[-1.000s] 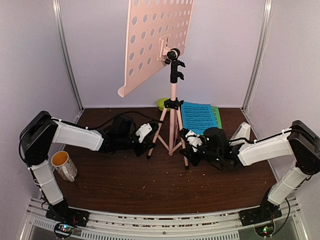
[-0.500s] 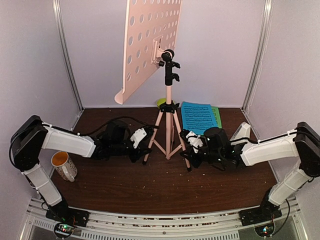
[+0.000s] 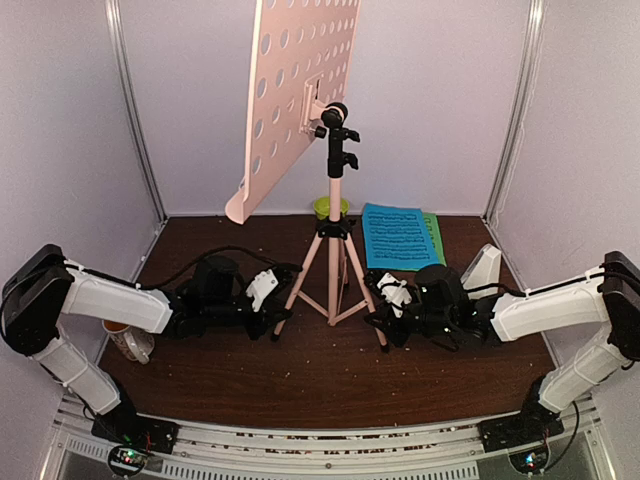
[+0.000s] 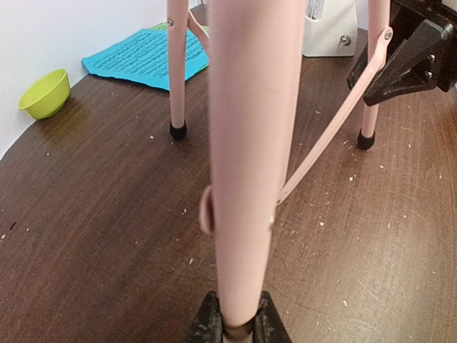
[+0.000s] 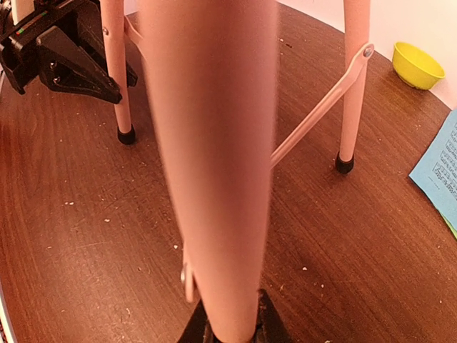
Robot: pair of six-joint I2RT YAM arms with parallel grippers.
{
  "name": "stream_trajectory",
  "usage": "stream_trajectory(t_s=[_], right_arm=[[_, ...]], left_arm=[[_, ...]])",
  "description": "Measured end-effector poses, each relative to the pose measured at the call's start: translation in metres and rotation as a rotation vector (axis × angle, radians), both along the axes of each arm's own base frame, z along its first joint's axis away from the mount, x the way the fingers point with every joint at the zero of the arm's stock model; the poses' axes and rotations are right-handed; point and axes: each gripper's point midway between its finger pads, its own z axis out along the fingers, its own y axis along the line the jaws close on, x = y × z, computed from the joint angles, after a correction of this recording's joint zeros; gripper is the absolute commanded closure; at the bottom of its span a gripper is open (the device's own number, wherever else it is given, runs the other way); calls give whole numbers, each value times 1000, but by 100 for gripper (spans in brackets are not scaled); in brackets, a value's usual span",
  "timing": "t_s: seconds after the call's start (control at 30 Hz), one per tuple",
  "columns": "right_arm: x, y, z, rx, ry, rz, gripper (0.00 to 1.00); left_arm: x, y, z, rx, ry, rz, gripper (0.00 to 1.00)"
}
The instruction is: Set up the instrument practice props
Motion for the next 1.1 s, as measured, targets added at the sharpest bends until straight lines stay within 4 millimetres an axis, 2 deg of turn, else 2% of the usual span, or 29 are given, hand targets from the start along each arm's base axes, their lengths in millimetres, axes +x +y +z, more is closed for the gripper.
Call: stream_trajectory(t_s=[0.27, 0.47, 0.6, 0.73, 0.9, 1.1], right_arm=[[3, 5, 0, -6, -3, 8, 100], [32, 22, 1, -20, -17, -35, 100], [59, 33, 3, -37, -21, -73, 100], [76, 37, 3, -45, -22, -95, 100], [76, 34, 2, -43, -26, -95, 100], [58, 17, 0, -47, -24, -81, 100]], left_arm=[[-3, 7, -1, -31, -13, 27, 100], [13, 17, 0, -18, -25, 118, 100], [35, 23, 0, -7, -34, 192, 100], [52, 28, 0, -2, -36, 233, 100], [53, 29, 0, -6, -33, 241, 100], [42, 32, -2, -27, -38, 222, 100]])
